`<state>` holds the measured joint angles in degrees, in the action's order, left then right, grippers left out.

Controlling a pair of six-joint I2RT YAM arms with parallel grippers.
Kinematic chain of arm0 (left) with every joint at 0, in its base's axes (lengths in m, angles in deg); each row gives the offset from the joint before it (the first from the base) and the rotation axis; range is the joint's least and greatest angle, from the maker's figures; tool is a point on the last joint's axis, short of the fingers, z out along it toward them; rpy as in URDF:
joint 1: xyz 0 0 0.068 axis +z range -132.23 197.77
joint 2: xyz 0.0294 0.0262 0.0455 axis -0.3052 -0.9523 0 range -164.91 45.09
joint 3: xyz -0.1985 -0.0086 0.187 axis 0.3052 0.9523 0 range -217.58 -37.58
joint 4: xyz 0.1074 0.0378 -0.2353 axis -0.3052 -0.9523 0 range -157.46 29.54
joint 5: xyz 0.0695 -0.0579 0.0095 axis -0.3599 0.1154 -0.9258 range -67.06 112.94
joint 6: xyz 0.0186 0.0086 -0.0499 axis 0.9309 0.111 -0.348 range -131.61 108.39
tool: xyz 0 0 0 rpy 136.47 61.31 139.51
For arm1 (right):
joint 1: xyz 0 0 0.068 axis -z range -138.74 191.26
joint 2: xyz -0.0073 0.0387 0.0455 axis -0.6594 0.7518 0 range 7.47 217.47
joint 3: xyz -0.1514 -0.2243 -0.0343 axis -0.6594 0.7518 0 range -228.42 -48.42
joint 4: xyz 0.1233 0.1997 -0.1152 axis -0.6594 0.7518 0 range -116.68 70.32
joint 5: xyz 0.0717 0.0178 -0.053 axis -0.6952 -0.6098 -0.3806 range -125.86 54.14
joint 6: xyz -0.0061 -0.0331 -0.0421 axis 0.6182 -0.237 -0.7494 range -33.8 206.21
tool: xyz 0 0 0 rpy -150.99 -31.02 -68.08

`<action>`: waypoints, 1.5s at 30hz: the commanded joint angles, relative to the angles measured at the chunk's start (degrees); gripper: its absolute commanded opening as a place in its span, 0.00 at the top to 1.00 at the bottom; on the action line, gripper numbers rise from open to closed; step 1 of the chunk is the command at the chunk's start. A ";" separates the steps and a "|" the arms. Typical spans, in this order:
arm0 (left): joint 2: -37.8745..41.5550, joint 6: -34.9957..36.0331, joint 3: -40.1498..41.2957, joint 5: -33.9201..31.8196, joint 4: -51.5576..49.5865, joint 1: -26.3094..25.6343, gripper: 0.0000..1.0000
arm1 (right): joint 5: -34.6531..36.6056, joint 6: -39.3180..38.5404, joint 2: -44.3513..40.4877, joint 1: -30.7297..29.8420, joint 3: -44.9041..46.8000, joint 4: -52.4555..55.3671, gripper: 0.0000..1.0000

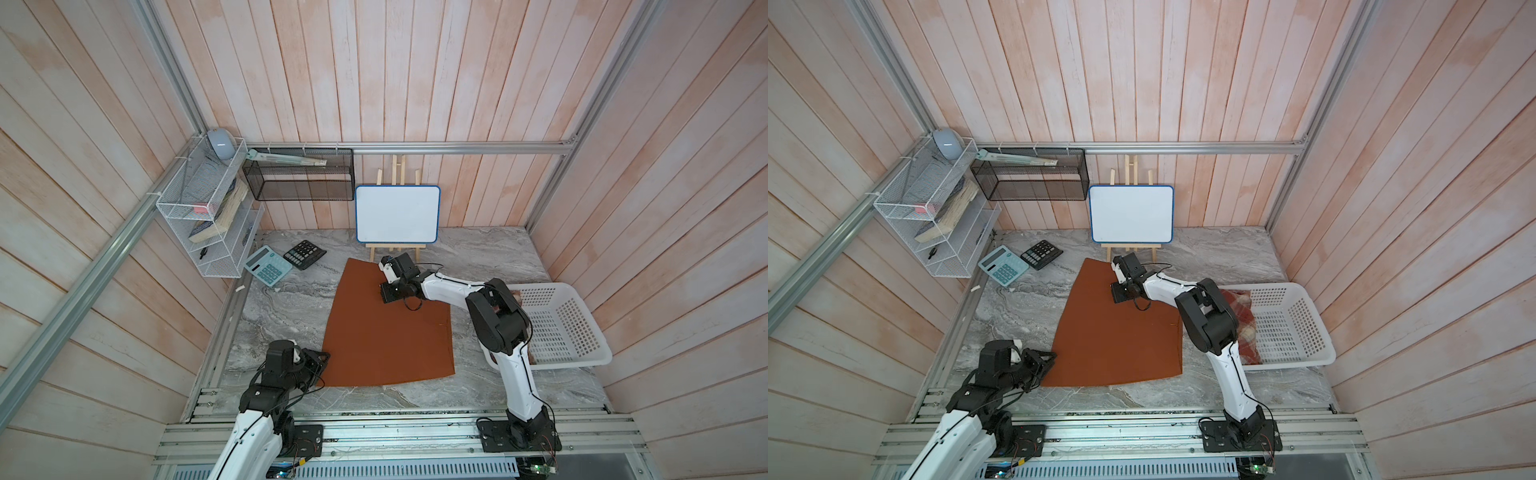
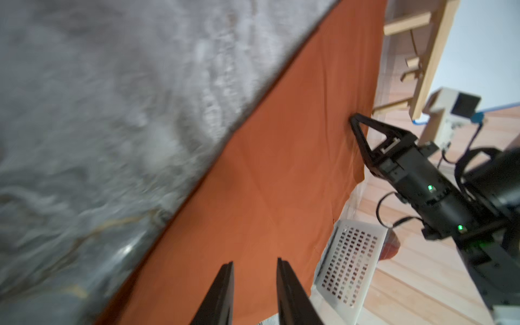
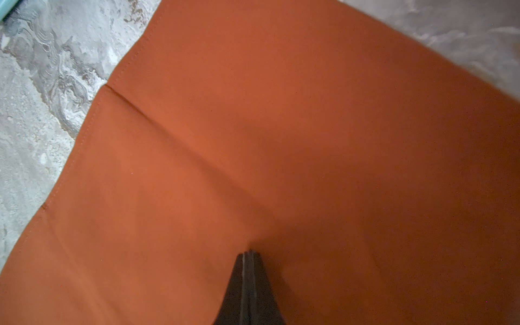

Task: Roll up the skirts
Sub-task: Fold the skirt at the center of the board.

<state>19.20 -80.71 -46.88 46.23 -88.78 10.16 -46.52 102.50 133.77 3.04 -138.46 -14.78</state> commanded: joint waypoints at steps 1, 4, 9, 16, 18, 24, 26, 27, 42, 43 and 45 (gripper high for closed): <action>8.05 -7.76 -0.80 -2.92 -13.34 -0.03 0.54 | 2.39 -0.84 -6.73 -1.27 0.09 2.99 0.89; 10.55 -9.08 -3.65 -7.44 -20.91 -0.12 0.53 | 3.73 -0.42 -11.04 -2.32 2.65 3.31 0.86; 9.57 -12.51 -5.20 -8.63 -28.62 -0.22 0.46 | 5.08 2.11 -19.13 -3.00 10.29 1.06 0.82; 7.40 -13.17 -3.51 -9.54 -25.47 -0.34 0.46 | 7.58 4.34 -28.12 -3.27 19.28 -1.07 0.81; 6.25 -13.60 -2.18 -9.80 -22.01 -0.36 0.46 | 7.67 4.84 -30.08 -3.52 21.60 -1.49 0.82; 4.86 -14.97 1.90 -8.51 -17.85 -0.78 0.48 | 9.94 6.45 -36.53 -3.72 29.30 -1.91 0.82; 5.61 -15.06 1.65 -9.01 -18.64 -0.92 0.52 | 11.05 6.96 -38.30 -3.71 30.95 -1.25 0.82; 6.14 -14.81 1.11 -9.44 -19.31 -1.05 0.56 | 11.40 7.32 -39.25 -3.71 31.63 -0.87 0.82; 7.01 -12.51 -1.04 -6.85 -17.04 -3.02 1.00 | 14.91 12.35 -47.22 -3.71 37.41 7.09 0.84; 6.96 -12.33 -1.96 -7.55 -16.79 -3.37 1.00 | 15.56 13.78 -48.21 -3.71 38.68 9.09 0.84; 6.64 -11.60 -3.42 -8.47 -15.70 -3.62 1.00 | 16.60 17.47 -50.75 -3.79 42.40 12.97 0.82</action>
<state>25.95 -93.72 -48.41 38.25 -105.59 7.03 -32.71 114.94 85.95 -0.35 -99.42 -10.06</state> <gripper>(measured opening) 0.050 0.173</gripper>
